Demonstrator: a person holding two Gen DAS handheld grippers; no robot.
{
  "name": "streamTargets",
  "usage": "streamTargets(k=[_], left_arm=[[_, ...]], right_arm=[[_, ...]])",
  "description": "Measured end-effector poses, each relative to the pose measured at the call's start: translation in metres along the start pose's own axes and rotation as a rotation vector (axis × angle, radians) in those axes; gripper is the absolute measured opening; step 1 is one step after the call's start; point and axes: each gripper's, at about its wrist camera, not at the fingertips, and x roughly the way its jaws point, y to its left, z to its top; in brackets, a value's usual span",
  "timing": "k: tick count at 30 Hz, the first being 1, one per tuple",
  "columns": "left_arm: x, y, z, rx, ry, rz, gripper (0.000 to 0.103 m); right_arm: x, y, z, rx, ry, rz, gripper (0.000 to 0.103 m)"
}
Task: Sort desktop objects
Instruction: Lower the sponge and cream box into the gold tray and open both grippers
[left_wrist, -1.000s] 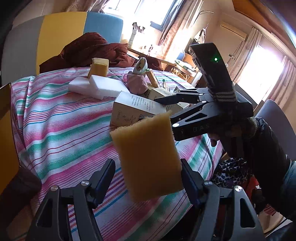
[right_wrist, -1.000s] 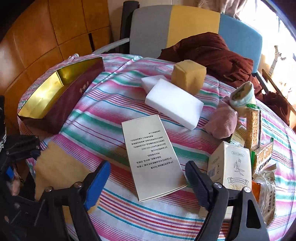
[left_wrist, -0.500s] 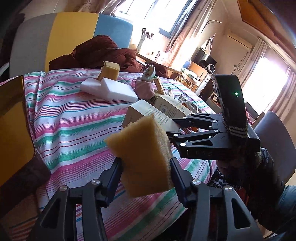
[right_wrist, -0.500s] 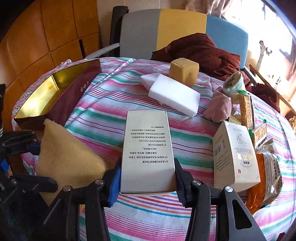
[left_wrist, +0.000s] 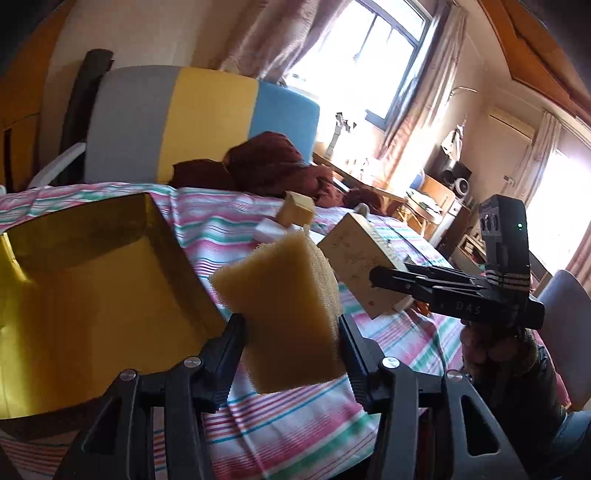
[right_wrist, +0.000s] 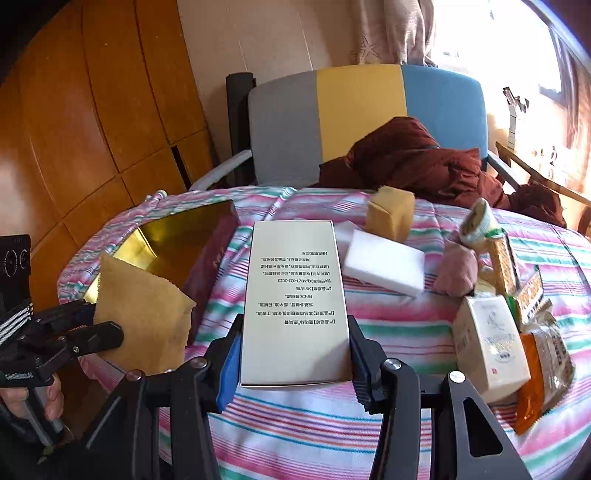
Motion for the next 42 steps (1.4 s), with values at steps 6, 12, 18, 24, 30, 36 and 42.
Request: streamTargets(k=[6,12,18,24,30,36,42], left_arm=[[-0.025,0.072,0.017,-0.086,-0.044,0.211,0.052],[-0.032,0.144,0.037,-0.151,-0.015,0.363,0.052],[-0.02,0.2,0.054,-0.186,0.06,0.433,0.052],[0.001,0.234,0.067,-0.205,0.136,0.453,0.052],[0.019,0.257,0.079,-0.238,0.207,0.463,0.052],[0.033,0.267,0.095,-0.226,0.234,0.511,0.057],[0.027,0.269,0.102,-0.26,0.212,0.48,0.062]], right_arm=[[0.039,0.058,0.039,-0.032,-0.009,0.091,0.051],[0.101,0.116,0.073,-0.08,0.052,0.117,0.05],[0.167,0.152,0.097,-0.125,0.15,0.088,0.051],[0.216,0.165,0.102,-0.165,0.217,0.014,0.051],[0.244,0.164,0.103,-0.178,0.256,-0.046,0.051],[0.257,0.157,0.106,-0.146,0.27,-0.067,0.053],[0.249,0.157,0.106,-0.163,0.232,-0.068,0.066]])
